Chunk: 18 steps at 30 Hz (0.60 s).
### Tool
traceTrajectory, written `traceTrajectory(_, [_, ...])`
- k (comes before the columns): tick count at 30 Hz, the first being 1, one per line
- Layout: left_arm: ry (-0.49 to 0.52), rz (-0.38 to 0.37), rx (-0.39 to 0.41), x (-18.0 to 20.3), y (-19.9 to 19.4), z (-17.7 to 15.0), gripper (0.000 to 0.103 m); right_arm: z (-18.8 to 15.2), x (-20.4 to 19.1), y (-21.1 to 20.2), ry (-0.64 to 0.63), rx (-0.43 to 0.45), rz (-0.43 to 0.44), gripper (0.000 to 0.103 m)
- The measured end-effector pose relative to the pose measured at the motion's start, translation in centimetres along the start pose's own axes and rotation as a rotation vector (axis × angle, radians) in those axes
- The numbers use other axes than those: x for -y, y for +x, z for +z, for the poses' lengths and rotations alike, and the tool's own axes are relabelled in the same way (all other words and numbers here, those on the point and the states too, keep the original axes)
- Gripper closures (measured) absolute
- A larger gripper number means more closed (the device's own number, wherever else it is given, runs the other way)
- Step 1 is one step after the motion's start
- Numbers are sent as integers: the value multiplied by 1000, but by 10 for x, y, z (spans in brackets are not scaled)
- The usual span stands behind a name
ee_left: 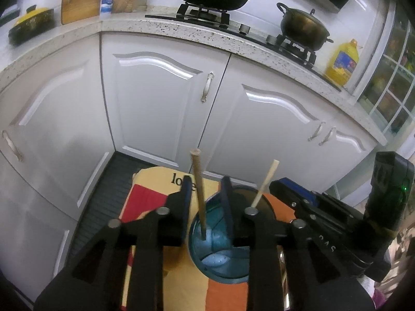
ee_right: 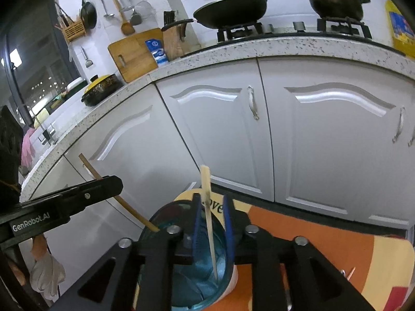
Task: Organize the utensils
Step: 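Lower the chopsticks into the cup and open both tools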
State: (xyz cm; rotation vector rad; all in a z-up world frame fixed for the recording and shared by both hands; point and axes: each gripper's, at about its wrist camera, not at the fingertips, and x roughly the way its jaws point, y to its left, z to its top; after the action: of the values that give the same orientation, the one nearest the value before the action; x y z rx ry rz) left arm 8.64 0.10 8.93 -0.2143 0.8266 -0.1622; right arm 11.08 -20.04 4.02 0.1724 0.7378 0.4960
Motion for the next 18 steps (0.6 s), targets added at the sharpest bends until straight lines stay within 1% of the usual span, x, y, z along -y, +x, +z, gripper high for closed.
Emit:
traceTrajectory(3, [-4,-4,-1,1,-4,-3,71,-3,-1,-4,-2,-7,1,80])
traceTrajectory(8, [14,16,17,6,-15,-8,68,-5,-4,-12,1,-13,1,79])
traceTrajectory(12, [21,23,37,9,-26,-12,64,-8,-9,-24,-11,-6,-4,74])
traceTrajectory(14, [30,28,52,12,-33,-14,62,-12,-11,-32,-12,-6,-6,74])
traceTrajectory(18, [30,11,67,17,-48,-19,57,-18,-14,-46,-11,-7,-12,73])
